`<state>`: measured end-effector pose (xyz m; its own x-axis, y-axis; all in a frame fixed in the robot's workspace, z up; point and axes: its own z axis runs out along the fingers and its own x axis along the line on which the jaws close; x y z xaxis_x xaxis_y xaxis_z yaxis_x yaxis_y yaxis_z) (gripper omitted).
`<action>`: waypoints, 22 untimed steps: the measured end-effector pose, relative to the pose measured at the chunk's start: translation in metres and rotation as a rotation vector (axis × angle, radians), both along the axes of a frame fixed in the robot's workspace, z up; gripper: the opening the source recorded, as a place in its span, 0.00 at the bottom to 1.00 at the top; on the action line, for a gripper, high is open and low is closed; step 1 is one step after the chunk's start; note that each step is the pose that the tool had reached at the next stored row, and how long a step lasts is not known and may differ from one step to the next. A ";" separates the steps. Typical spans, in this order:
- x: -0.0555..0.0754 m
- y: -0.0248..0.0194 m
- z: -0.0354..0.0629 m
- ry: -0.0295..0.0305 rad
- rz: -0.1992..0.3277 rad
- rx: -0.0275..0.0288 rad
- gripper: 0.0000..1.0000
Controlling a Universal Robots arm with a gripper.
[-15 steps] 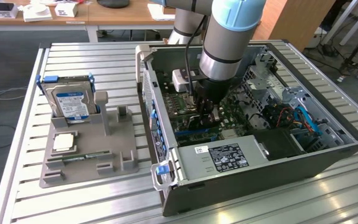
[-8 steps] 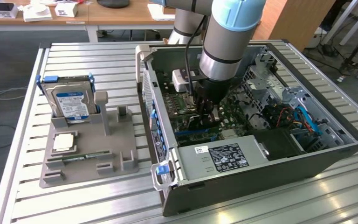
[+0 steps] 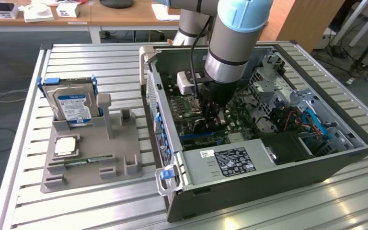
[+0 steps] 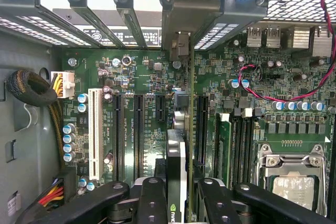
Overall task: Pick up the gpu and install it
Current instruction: 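Insert the gpu into the slot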
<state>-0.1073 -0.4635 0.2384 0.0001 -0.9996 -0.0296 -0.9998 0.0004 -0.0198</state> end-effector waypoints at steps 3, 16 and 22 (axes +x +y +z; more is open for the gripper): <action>0.000 0.0000 0.0000 0.0000 0.000 0.0001 0.28; 0.000 0.0000 -0.0011 0.0002 0.000 -0.0002 0.28; 0.000 0.0000 -0.0017 0.0001 0.000 -0.0002 0.28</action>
<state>-0.1073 -0.4635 0.2367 0.0001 -0.9996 -0.0294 -0.9998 0.0004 -0.0197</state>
